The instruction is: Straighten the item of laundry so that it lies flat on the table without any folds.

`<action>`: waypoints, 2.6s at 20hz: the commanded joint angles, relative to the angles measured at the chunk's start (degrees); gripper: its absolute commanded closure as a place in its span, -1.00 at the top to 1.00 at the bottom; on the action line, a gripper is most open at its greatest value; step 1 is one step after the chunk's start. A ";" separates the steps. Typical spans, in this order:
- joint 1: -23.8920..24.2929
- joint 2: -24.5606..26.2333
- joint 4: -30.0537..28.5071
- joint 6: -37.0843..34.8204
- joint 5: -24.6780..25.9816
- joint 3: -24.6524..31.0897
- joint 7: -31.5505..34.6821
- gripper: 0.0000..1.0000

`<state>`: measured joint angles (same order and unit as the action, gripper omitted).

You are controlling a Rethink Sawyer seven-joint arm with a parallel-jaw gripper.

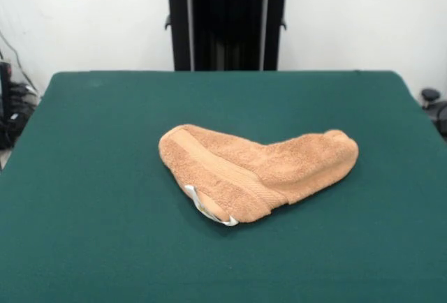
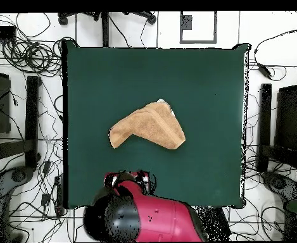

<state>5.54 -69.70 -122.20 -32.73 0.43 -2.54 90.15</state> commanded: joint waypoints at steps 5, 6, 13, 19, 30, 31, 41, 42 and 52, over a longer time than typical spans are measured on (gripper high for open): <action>4.40 8.07 6.56 2.16 2.83 -4.13 12.11 1.00; 4.34 8.94 7.23 3.26 3.19 -4.66 12.79 1.00; 2.64 15.75 13.13 8.88 3.64 -8.58 16.30 1.00; 0.86 20.45 16.59 11.99 0.67 -11.12 17.83 1.00; -4.92 31.92 24.24 16.72 -8.45 -16.20 22.41 1.00; -5.34 32.87 24.70 17.41 -9.40 -16.50 22.58 1.00; -6.66 39.35 30.80 17.59 -12.70 -16.81 20.69 1.00; -6.72 39.02 30.54 17.57 -12.82 -16.92 20.52 1.00; -7.15 39.90 32.25 17.11 -14.31 -14.87 19.40 1.00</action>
<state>0.61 -32.07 -93.05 -15.67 -10.44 -21.37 95.67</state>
